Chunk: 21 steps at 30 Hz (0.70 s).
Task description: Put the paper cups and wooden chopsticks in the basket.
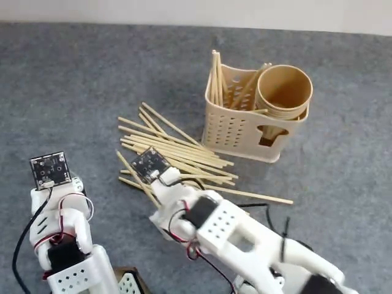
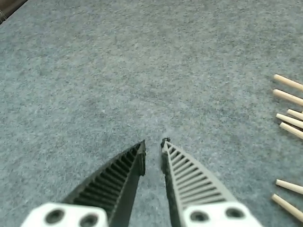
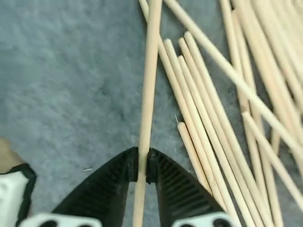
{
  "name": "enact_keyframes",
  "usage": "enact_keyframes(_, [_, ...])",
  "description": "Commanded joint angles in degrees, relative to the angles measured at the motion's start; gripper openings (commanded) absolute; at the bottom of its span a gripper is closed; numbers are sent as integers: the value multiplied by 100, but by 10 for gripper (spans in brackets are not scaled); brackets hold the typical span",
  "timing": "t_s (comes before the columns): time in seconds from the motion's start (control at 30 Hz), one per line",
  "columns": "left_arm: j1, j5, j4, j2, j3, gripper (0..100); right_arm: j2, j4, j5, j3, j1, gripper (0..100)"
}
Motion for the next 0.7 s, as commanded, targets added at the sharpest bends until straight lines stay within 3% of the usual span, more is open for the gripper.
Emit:
enact_keyframes(0.0, [-75,-53,-114,-40,-66,82,-954,101,44,119,66,5])
enact_keyframes(0.67, [-66,-53,-123,-40,-66,82,-4312,215,53,321,1648,5])
